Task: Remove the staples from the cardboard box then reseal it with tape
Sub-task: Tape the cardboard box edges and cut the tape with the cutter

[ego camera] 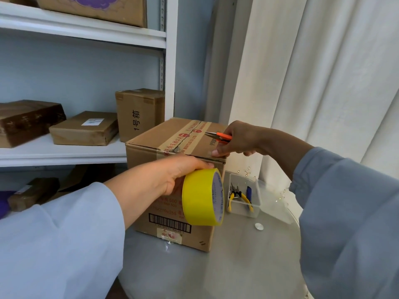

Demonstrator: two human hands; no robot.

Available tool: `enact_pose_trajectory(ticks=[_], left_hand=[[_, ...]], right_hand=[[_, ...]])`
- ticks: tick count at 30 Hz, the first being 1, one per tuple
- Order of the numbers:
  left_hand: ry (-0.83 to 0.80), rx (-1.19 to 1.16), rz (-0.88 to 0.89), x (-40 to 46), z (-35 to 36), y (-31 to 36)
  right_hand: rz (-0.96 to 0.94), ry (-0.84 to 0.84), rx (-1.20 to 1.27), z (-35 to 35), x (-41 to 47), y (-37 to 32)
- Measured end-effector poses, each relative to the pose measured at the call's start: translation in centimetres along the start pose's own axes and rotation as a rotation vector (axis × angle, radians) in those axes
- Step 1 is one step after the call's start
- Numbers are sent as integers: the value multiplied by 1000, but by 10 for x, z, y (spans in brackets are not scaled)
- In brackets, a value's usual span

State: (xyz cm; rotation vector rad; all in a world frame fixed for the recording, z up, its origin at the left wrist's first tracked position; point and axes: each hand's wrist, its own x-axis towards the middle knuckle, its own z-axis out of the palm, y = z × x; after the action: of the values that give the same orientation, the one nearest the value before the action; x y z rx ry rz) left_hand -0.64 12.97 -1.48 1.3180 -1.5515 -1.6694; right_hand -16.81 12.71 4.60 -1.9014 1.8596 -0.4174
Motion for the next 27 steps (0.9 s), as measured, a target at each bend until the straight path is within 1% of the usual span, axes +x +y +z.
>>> enact_pose_trajectory(ticks=[7,11,13,15,17,19,21,24,27], left_hand=[[34,7,27,2,2,-5],[42,-29,45,0,5,-7],[54,-25,55,0,5,-8],[65,-14,64,1,5,-9],[71,-5,61,1,4,-8],[69,-5,59,1,5,-9],[75,1,67,2,4,-10],[95,8,94,3,4,-10],[101,-6,81,3,3,-10]], right_hand=[[6,-7,-59,0,4,1],[23,-2,-77,0,5,6],[43,-18,-27,2,3,13],[54,-47,86,6,1,21],[58,-25,185,8,0,28],[61,-22,230,8,-3,30],[46,-44,167,11,-5,23],[6,11,11,18,4,15],[48,54,35,24,14,16]])
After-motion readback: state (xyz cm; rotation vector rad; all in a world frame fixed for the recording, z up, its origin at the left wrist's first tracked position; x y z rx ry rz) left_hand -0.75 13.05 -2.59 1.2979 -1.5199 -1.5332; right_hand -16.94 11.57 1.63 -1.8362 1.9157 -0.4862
